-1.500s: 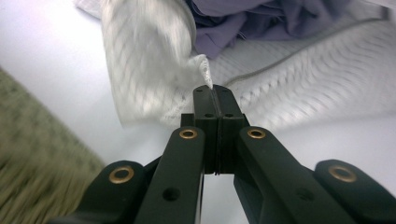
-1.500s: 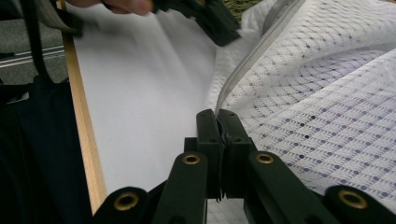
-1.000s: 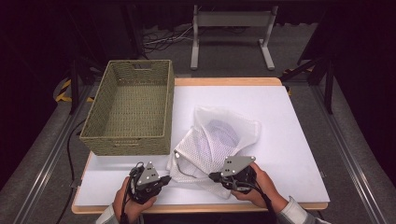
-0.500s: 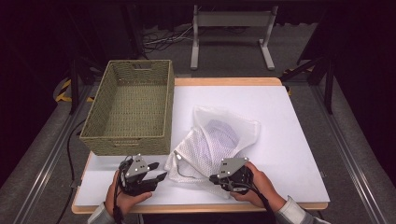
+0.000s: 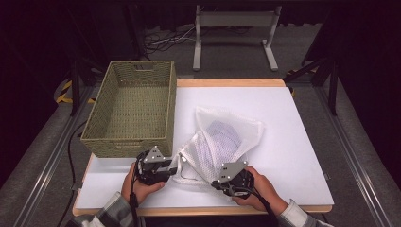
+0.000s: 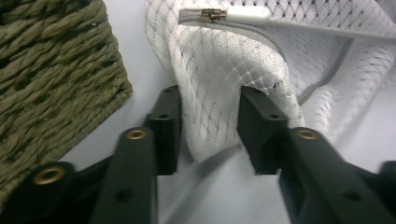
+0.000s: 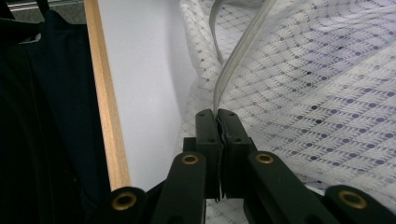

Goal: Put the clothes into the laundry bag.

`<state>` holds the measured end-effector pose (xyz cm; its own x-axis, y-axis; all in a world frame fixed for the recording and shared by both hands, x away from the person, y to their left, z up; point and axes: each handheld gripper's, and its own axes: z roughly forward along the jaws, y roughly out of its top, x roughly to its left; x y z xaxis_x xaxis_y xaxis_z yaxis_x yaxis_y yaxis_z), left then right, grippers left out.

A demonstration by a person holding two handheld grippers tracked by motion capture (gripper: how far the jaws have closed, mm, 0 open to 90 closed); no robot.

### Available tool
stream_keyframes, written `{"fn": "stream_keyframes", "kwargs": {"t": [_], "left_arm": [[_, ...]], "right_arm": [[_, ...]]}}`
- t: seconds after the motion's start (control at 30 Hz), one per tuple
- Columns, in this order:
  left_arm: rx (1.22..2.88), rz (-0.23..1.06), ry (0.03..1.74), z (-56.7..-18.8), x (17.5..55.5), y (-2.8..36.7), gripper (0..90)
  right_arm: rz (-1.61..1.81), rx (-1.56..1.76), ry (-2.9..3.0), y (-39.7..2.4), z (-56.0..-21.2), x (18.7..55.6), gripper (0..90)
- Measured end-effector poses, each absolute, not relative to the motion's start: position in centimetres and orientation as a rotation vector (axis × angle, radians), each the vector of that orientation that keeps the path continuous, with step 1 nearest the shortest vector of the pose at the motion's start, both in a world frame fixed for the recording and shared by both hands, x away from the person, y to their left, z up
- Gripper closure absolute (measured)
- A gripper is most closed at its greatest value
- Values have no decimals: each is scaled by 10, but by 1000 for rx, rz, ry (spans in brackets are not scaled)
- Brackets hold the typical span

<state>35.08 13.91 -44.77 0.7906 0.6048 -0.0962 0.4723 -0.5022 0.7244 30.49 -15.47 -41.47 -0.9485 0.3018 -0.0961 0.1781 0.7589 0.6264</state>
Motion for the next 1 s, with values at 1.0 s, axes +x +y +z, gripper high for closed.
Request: {"fn": "stream_keyframes", "kwargs": {"t": [1.0], "left_arm": [[2204,333,660,-430,323,153,892]], "right_arm": [[1185,396,2591,-135,-380,308,714]]}}
